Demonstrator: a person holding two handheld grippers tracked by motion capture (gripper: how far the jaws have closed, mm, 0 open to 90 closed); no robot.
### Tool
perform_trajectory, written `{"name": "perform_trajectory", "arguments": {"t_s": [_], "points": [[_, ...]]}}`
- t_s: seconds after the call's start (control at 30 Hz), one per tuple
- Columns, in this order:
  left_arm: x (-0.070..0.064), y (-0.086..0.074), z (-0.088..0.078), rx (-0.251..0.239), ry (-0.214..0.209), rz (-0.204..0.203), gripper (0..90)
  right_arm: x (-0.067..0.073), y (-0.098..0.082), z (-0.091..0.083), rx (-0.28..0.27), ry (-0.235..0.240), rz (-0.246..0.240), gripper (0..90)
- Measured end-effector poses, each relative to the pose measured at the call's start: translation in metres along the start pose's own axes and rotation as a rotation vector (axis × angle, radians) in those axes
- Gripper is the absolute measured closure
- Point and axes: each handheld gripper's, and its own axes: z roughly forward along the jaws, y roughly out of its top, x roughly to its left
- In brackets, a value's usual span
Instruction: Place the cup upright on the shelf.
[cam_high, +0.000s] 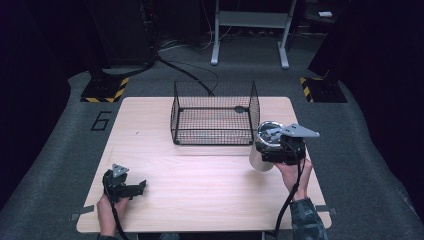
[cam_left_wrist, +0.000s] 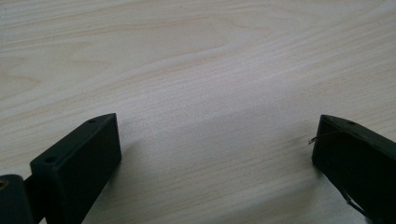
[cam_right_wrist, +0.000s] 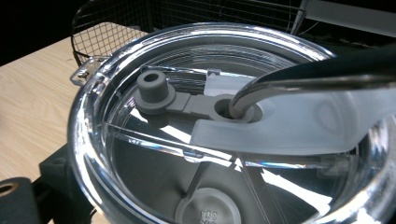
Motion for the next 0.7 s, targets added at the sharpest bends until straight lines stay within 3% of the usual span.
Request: {"name": "perform_trajectory", "arguments": {"t_s": [0.7], "points": [[0.000, 0.000, 0.000, 0.001, 0.000, 0.002, 1.1, 0.013, 0.036, 0.010, -0.008, 0.072, -0.035, 3.6]]}}
